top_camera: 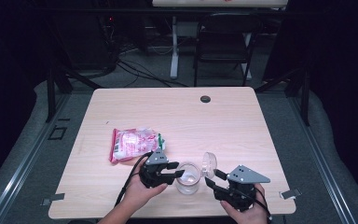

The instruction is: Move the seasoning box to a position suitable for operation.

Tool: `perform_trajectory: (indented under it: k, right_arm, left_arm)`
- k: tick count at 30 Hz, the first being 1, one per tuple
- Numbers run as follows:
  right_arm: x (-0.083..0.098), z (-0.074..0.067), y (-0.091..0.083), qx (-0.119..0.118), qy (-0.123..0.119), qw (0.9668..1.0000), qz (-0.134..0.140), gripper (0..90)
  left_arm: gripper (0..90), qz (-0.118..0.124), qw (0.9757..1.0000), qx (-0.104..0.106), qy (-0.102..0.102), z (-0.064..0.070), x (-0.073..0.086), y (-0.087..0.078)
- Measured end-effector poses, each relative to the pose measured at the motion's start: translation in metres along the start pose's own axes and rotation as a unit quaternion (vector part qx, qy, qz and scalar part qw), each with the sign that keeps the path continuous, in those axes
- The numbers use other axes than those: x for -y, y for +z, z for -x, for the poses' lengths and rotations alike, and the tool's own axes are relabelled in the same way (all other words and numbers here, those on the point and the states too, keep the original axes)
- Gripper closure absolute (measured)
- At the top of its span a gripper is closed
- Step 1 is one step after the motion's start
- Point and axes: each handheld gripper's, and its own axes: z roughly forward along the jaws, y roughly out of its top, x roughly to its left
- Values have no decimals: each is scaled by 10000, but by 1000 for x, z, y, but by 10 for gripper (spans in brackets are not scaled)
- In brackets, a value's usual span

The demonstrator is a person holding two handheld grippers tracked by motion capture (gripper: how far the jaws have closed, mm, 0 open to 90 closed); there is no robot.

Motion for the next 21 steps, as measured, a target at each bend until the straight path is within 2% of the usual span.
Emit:
perform_trajectory:
  k: [3, 9, 13, 15, 17, 21]
  right_arm:
    - [7, -4, 10, -35, 7, 9999, -164, 521]
    - [10, -8, 25, 269, 38, 9996, -126, 531]
    - [11, -6, 32, 348, 65, 9992, -200, 600]
    - [14, -7, 35, 409, 14, 9988, -278, 689]
    - [17, -6, 37, 409, 8, 9988, -279, 726]
    - [19, -4, 36, 400, 124, 9990, -180, 746]
  left_arm:
    - [615, -7, 10000, 2, -14, 0, 0, 0]
    - [615, 1, 10000, 9, -12, -1, 0, 0]
    - [615, -1, 10000, 8, -6, -1, 1, 0]
    - [615, 1, 10000, 11, 13, -1, 1, 0]
    - [615, 4, 10000, 13, 1, -1, 1, 0]
    - [613, 44, 10000, -17, 18, 0, 1, 0]
